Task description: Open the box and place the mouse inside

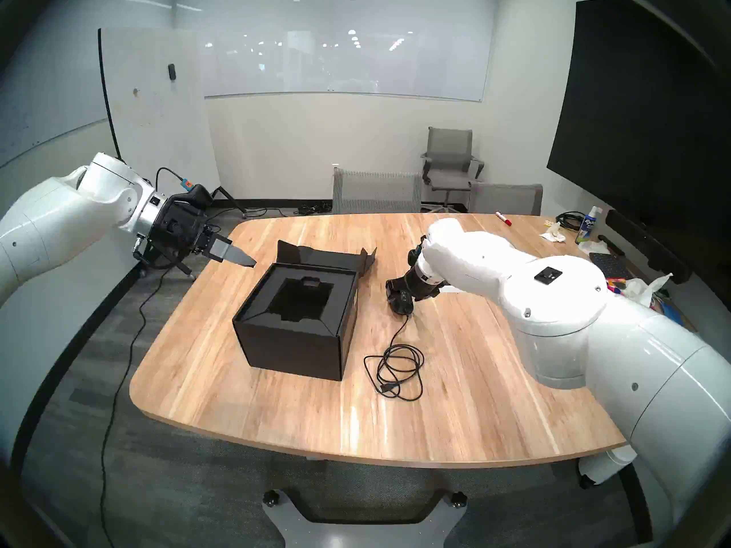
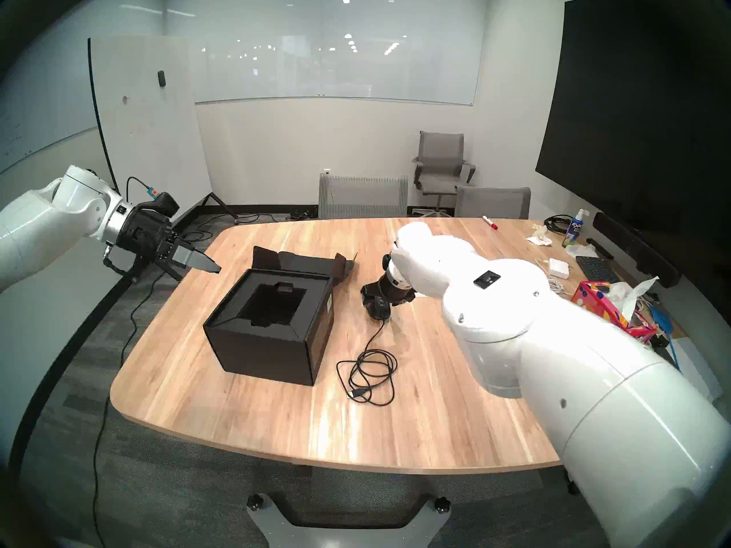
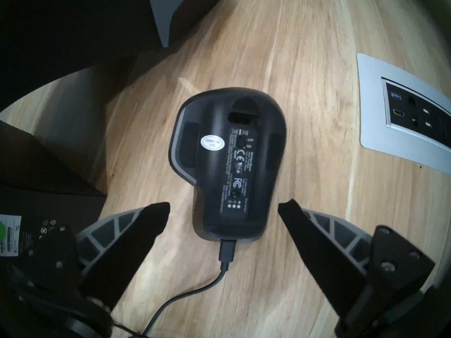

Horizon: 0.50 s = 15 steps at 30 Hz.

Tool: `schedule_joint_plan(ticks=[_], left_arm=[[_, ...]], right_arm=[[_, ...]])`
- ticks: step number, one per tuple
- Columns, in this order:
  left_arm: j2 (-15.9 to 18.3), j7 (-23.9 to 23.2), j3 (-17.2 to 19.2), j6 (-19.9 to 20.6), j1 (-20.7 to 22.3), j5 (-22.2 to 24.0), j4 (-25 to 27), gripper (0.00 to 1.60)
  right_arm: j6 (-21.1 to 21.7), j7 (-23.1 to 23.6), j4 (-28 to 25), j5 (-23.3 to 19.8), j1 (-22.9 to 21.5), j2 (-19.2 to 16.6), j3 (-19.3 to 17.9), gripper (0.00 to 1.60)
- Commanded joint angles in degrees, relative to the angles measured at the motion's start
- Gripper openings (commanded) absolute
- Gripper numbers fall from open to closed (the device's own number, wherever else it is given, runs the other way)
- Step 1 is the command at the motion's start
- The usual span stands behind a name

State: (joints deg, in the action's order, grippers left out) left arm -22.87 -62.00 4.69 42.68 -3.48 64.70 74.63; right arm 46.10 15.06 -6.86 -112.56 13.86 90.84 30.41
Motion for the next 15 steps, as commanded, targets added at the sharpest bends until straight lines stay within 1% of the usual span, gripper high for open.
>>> schedule_joint_plan(ticks=[1,15], left_arm=[[-0.02,-1.11,0.82,-0.12,1.1,0.35,0.08,1.6],[-0.02,-1.11,0.8,-0.13,1.12,0.36,0.08,1.6]], right_arm=[[-0.86,0.36,0.25,0.02,-1.03,-0.18,-0.13,1.6],[-1.73,0.98,0.25,-0.04,-0.65,-0.61,-0.94,1.6]])
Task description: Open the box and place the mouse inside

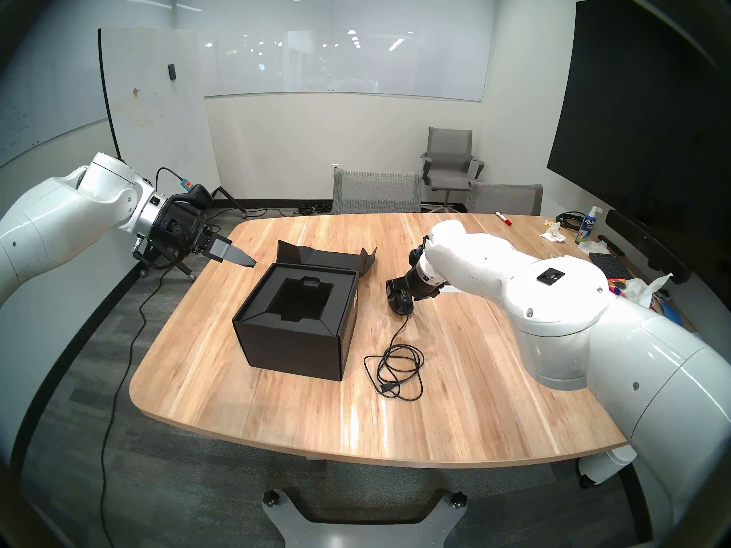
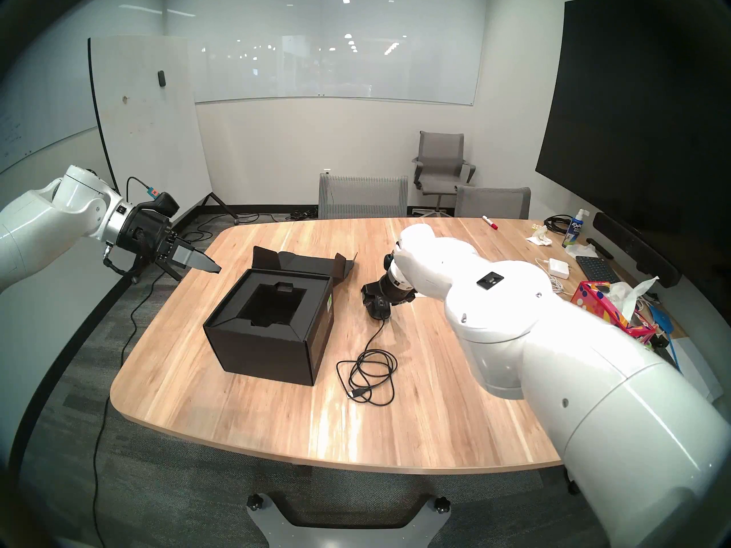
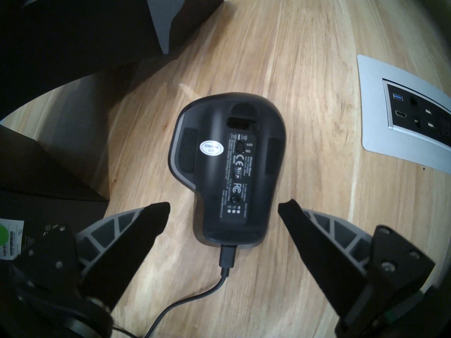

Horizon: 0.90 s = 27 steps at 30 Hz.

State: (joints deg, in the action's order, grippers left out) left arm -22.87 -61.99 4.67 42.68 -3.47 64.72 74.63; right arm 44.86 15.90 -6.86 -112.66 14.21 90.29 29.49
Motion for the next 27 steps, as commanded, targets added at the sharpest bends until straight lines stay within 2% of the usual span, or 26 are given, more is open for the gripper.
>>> schedule_joint_plan(ticks=[1,27], left_arm=[[-0.02,-1.1,0.81,-0.13,1.1,0.35,0.08,1.6],[-0.02,-1.06,0.8,-0.13,1.11,0.37,0.09,1.6]], right_arm=[[-0.54,0.2,0.25,0.06,-0.99,-0.08,-0.07,1.6],[-2.22,0.32,0.36,0.06,0.08,-0.14,-1.22,1.6]])
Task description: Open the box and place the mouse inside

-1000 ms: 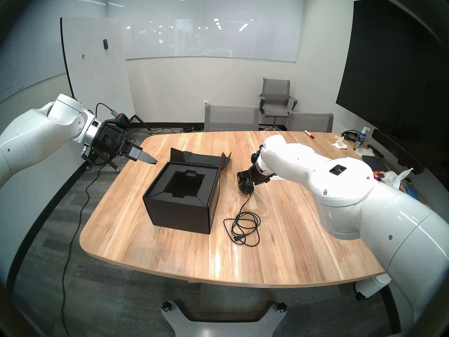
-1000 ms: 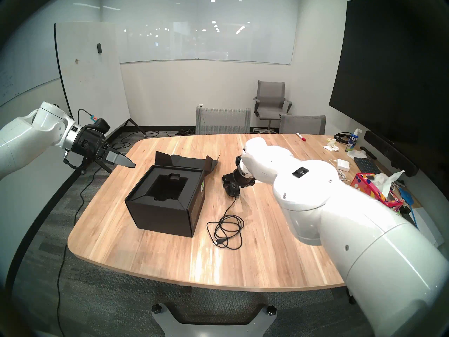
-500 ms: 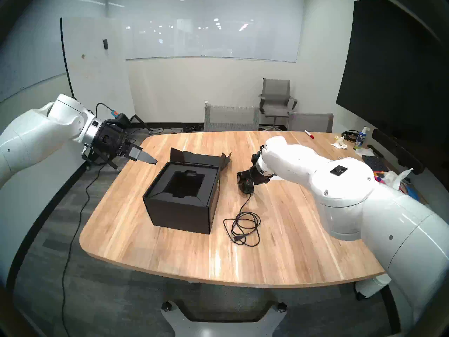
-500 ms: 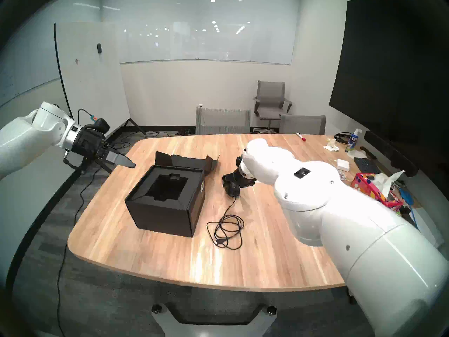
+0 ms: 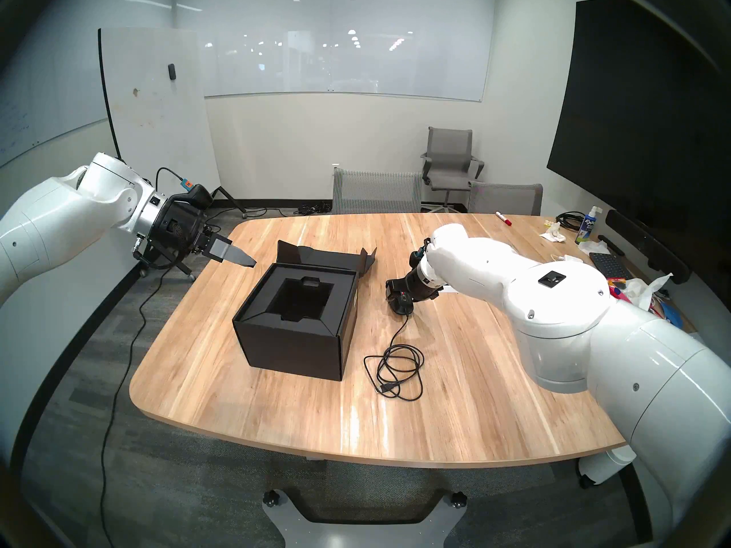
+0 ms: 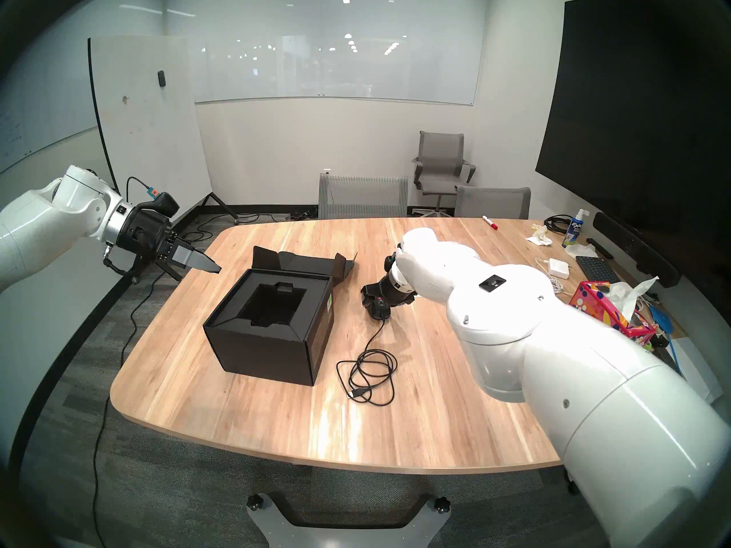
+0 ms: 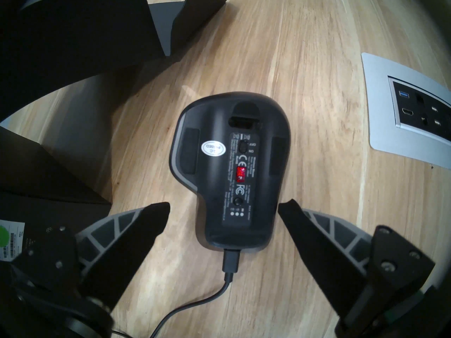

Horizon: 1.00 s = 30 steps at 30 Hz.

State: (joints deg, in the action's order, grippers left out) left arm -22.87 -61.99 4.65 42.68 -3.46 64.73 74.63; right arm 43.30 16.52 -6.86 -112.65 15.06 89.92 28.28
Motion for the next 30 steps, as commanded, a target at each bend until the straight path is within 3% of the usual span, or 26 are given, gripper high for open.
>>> schedule_joint_plan(ticks=[1,24,25,26,27,28,30], left_arm=[[-0.02,-1.06,0.82,-0.13,1.1,0.36,0.09,1.6],[-0.02,-1.04,0.81,-0.13,1.11,0.37,0.1,1.6],[-0.02,-1.04,0.81,-0.13,1.11,0.37,0.1,1.6],[-0.02,-1.04,0.81,-0.13,1.11,0.37,0.1,1.6],[-0.02,-1.04,0.81,-0.13,1.11,0.37,0.1,1.6],[-0.02,-1.04,0.8,-0.13,1.11,0.37,0.1,1.6],[-0.02,-1.04,0.8,-0.13,1.11,0.38,0.1,1.6]], right_arm=[[-0.78,-0.32,0.36,0.03,-0.66,0.25,-0.08,1.6],[-1.59,-1.33,0.27,-0.06,0.16,0.27,-1.29,1.6],[-1.61,-1.37,0.26,-0.05,0.18,0.27,-1.34,1.46],[-1.63,-1.41,0.25,-0.05,0.19,0.27,-1.38,1.2],[-1.65,-1.45,0.24,-0.05,0.21,0.26,-1.42,0.75],[-1.66,-1.49,0.23,-0.05,0.23,0.27,-1.46,0.58],[-1.75,-1.56,0.22,-0.02,0.27,0.27,-1.57,0.0]])
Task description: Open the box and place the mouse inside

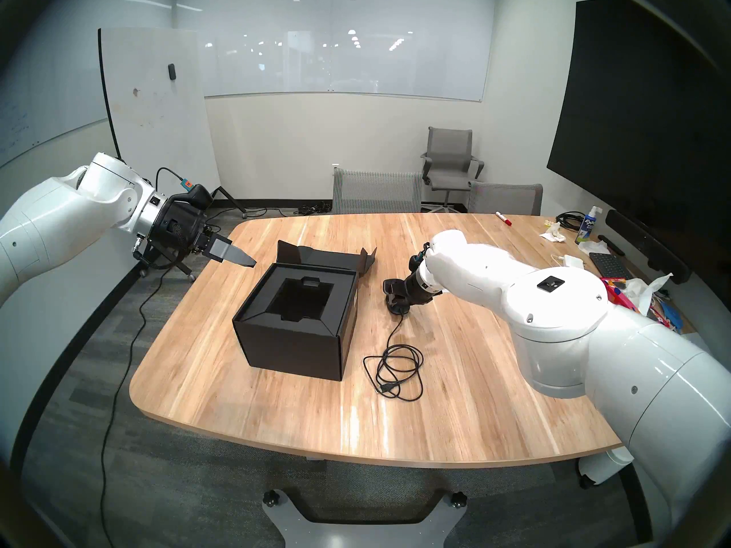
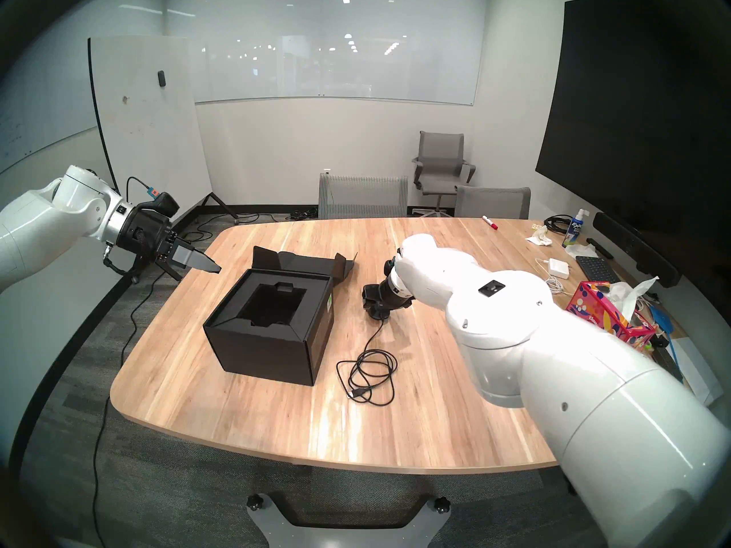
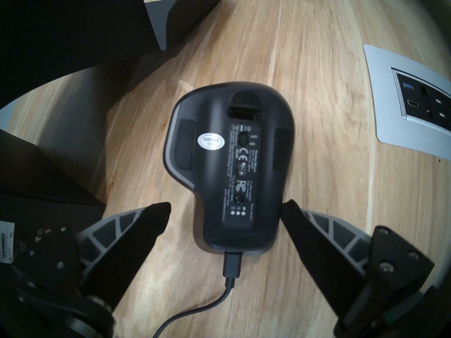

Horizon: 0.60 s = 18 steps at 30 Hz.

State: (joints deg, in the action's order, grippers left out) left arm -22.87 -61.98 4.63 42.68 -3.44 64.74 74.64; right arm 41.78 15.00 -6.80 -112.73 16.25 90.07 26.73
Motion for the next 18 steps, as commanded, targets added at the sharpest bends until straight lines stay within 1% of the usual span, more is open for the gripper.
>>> schedule_joint_plan(ticks=[1,10,18], left_arm=[[-0.02,-1.05,0.83,-0.13,1.1,0.36,0.1,1.6],[-0.02,-1.07,0.82,-0.13,1.1,0.36,0.09,1.6],[-0.03,-1.17,0.81,-0.14,1.13,0.34,0.06,1.6]], right_arm=[[-0.29,-0.08,0.17,0.07,-0.89,0.12,-0.06,0.0],[-0.06,-0.68,0.14,0.17,-0.86,0.2,-0.36,0.0],[2.45,-1.12,0.01,0.58,-2.6,0.35,-0.04,0.0]])
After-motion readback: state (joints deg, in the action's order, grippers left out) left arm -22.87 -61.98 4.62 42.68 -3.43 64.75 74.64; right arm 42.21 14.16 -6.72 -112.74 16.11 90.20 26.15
